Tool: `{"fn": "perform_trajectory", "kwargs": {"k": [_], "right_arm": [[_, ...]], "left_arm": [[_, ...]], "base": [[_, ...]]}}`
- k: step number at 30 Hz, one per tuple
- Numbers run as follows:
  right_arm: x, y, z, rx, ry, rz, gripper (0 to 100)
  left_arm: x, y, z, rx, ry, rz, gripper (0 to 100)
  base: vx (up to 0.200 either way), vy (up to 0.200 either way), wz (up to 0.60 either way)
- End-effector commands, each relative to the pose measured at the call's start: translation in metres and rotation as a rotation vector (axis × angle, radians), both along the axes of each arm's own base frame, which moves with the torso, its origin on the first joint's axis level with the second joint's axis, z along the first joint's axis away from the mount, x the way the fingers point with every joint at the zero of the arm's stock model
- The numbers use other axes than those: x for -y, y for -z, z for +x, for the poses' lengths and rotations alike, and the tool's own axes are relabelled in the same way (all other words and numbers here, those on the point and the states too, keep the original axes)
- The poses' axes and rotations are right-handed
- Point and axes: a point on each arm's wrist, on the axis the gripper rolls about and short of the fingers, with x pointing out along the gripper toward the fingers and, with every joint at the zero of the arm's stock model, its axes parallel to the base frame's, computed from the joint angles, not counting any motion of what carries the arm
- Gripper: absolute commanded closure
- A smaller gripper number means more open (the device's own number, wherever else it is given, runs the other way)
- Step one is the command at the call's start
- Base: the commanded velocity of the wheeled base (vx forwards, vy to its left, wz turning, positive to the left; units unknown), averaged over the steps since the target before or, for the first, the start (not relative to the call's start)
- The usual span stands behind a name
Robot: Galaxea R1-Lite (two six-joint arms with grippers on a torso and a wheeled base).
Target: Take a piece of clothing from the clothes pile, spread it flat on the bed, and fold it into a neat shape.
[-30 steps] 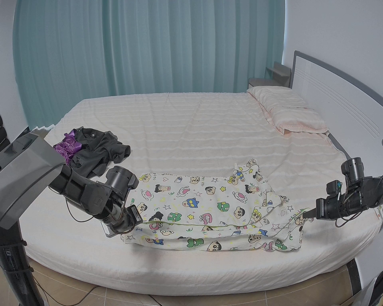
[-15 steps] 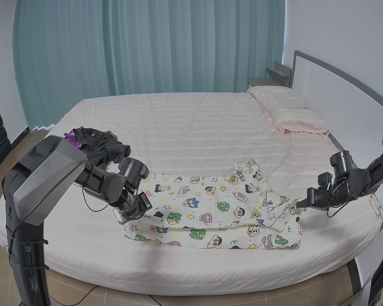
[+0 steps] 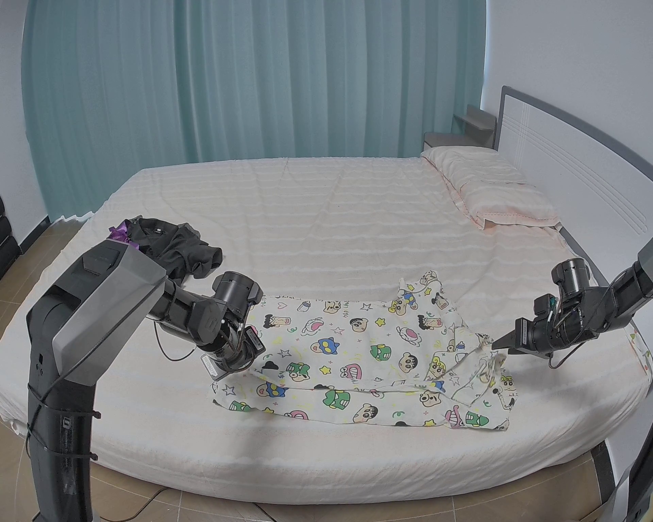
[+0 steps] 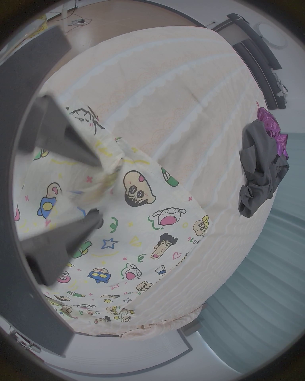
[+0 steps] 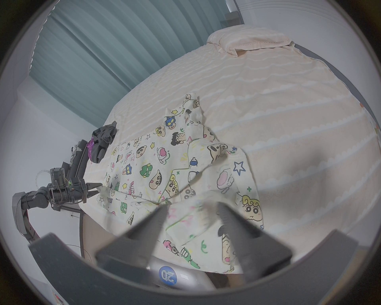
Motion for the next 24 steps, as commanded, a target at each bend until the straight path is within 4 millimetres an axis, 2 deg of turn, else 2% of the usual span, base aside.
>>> {"fn": "perform_trajectory", "kwargs": {"k": [1,4,7,8,10,12,14,15,16,18,19,20,21,24], "right_arm": [[0.001,0.008,-0.001,-0.034,0.018,0.015,0],[0.000,0.008,-0.003,-0.052,0.052,0.042,0],[-0.006,0.002,-0.018,-0.100,0.143,0.139,0],[-0.006,0.002,-0.018,-0.100,0.143,0.139,0],[-0.020,-0.001,-0.032,-0.106,0.196,0.229,0],[-0.033,0.004,-0.035,-0.090,0.225,0.281,0],[-0.038,0.007,-0.035,-0.086,0.231,0.293,0],[-0.047,0.023,-0.035,-0.086,0.255,0.282,0],[-0.050,0.030,-0.034,-0.075,0.271,0.259,0],[-0.053,0.035,-0.032,-0.064,0.286,0.237,0],[-0.055,0.049,-0.028,-0.048,0.326,0.188,0],[-0.055,0.051,-0.027,-0.042,0.337,0.176,0],[-0.055,0.060,-0.024,-0.023,0.369,0.146,0],[-0.057,0.066,-0.023,-0.007,0.390,0.116,0]], "left_arm": [[-0.001,0.004,0.002,-0.011,-0.014,-0.003,0],[-0.004,0.003,0.001,-0.014,-0.022,-0.004,0],[-0.018,-0.020,-0.005,0.012,-0.041,-0.030,0],[-0.018,-0.020,-0.005,0.012,-0.041,-0.030,0],[-0.024,-0.042,-0.025,0.008,-0.012,-0.089,0],[-0.029,-0.058,-0.044,0.007,0.011,-0.138,0],[-0.031,-0.064,-0.052,0.008,0.013,-0.161,0],[-0.034,-0.076,-0.070,0.023,0.009,-0.211,0],[-0.035,-0.081,-0.078,0.033,0.007,-0.230,0],[-0.036,-0.083,-0.085,0.035,0.009,-0.241,0],[-0.038,-0.084,-0.099,0.041,0.014,-0.248,0],[-0.038,-0.084,-0.102,0.040,0.017,-0.249,0],[-0.034,-0.086,-0.117,0.051,0.027,-0.265,0],[-0.030,-0.088,-0.135,0.077,0.033,-0.301,0]], "base": [[0.000,0.000,0.00],[0.000,0.000,0.00],[0.000,0.000,0.00],[0.000,0.000,0.00],[0.000,0.000,0.00],[0.000,0.000,0.00],[0.000,0.000,0.00],[0.000,0.000,0.00],[0.000,0.000,0.00],[0.000,0.000,0.00],[0.000,0.000,0.00],[0.000,0.000,0.00],[0.000,0.000,0.00],[0.000,0.000,0.00]]}}
